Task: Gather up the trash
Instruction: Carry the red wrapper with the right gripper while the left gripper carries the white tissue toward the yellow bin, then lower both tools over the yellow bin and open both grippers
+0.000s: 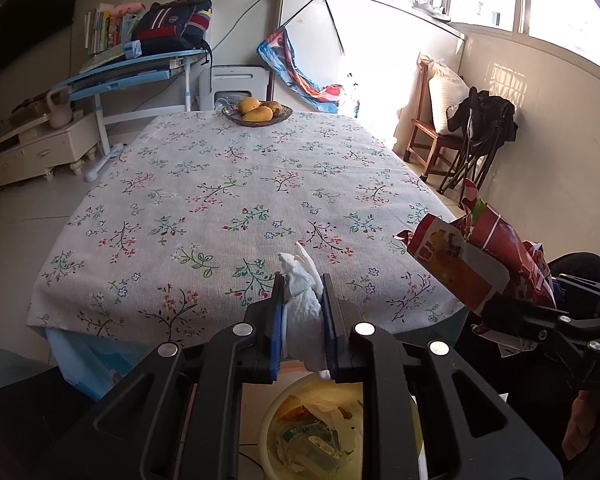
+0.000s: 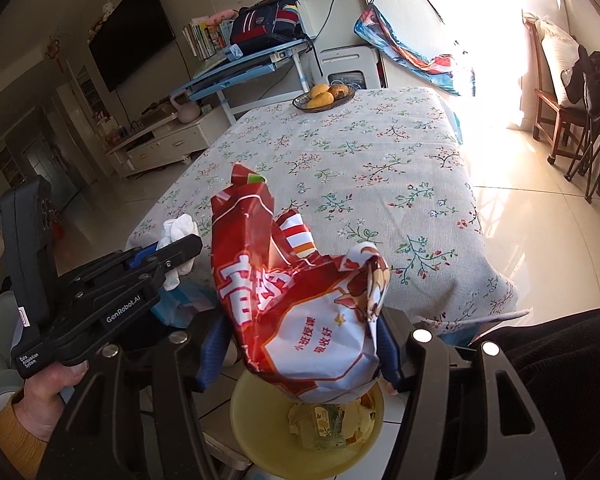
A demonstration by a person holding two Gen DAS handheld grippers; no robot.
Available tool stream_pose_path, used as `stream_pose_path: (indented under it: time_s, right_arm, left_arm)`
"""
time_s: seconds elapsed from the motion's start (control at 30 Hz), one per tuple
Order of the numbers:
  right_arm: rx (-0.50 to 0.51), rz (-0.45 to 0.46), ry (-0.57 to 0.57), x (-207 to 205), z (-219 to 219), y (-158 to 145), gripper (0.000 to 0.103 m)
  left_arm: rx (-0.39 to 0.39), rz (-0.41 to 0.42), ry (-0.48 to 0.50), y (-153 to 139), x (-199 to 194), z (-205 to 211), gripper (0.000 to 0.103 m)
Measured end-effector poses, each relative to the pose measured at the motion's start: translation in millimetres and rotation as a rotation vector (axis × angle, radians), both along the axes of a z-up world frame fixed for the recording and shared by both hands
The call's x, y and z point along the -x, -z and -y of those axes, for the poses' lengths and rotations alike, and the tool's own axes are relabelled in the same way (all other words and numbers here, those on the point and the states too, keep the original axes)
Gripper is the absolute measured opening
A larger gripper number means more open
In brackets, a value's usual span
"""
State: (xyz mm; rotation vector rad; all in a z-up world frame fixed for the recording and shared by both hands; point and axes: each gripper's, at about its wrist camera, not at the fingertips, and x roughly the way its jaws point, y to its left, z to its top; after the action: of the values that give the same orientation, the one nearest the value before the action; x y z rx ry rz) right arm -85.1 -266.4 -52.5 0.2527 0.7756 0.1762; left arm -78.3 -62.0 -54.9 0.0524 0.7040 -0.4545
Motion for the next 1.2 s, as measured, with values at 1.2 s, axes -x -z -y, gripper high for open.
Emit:
stream_pose_path:
  time_s: [1.2]
  right_arm:
    - [0.042,-0.124,0.053,37,-5,10,0.061]
  left_arm:
    - [-0.027,-0.049,0.050,14,45,0,0.017]
